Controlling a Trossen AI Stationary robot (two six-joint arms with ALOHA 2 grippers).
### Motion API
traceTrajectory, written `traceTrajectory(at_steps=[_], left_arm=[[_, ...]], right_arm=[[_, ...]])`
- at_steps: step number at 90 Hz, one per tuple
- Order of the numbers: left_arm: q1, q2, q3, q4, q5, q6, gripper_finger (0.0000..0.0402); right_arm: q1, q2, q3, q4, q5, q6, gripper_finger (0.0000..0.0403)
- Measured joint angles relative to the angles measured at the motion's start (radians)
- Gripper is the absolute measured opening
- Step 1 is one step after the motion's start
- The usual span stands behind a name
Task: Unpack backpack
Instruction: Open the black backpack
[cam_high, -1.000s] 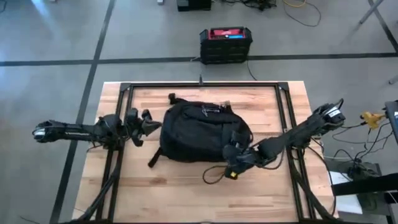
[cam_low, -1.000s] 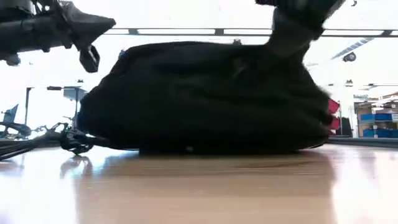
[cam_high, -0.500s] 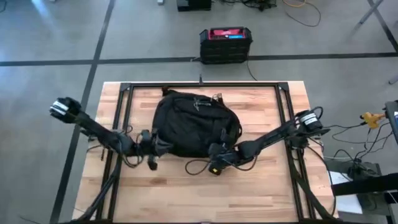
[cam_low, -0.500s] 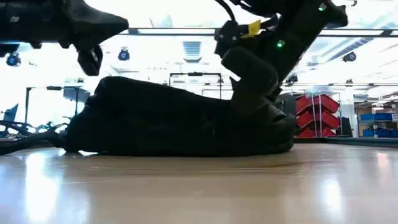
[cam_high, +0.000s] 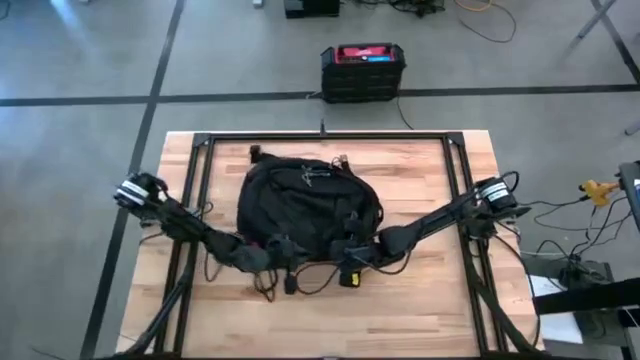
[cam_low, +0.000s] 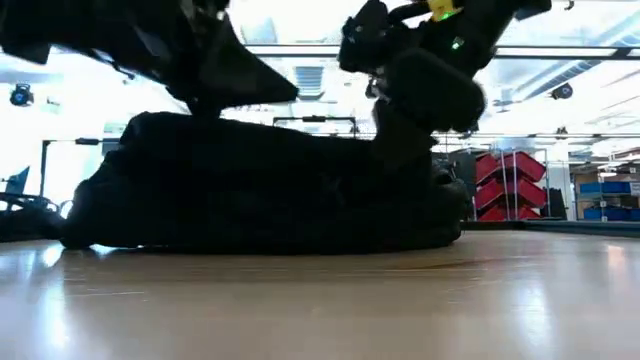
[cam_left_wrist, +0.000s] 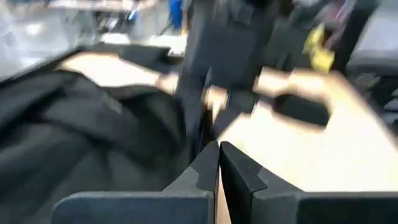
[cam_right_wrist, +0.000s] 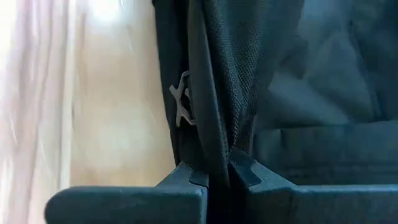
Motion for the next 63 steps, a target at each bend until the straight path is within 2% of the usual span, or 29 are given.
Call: traceTrajectory(at_steps=[15,26,37,43,53,63], left_arm=[[0.010,0.054,0.153,-0.283,-0.108,-0.103,0.0000],[0.019,0.117,0.220,-0.462,-0.120,-0.194,0.0000],[0.019,0.173,0.244,-0.568,-0.086,-0.306,0.0000],[0.013,0.197,0.242,-0.585,-0.066,-0.333,0.0000],[-0.006,0.222,0.242,-0.582,-0.050,-0.369,0.0000],[-0.038,0.224,0.242,-0.594,-0.042,-0.391,0.0000]], right_arm=[[0.001,-0.027,0.000,-0.032,-0.004,0.000,0.0000],[-0.001,-0.027,0.015,-0.047,-0.115,-0.032,0.0008],[0.000,-0.033,0.082,-0.180,-0.257,-0.027,0.0054],[0.004,-0.039,0.131,-0.308,-0.289,-0.032,0.0089],[0.004,-0.055,0.194,-0.494,-0.258,-0.122,0.0145],[-0.007,-0.078,0.193,-0.553,-0.065,-0.244,0.0185]])
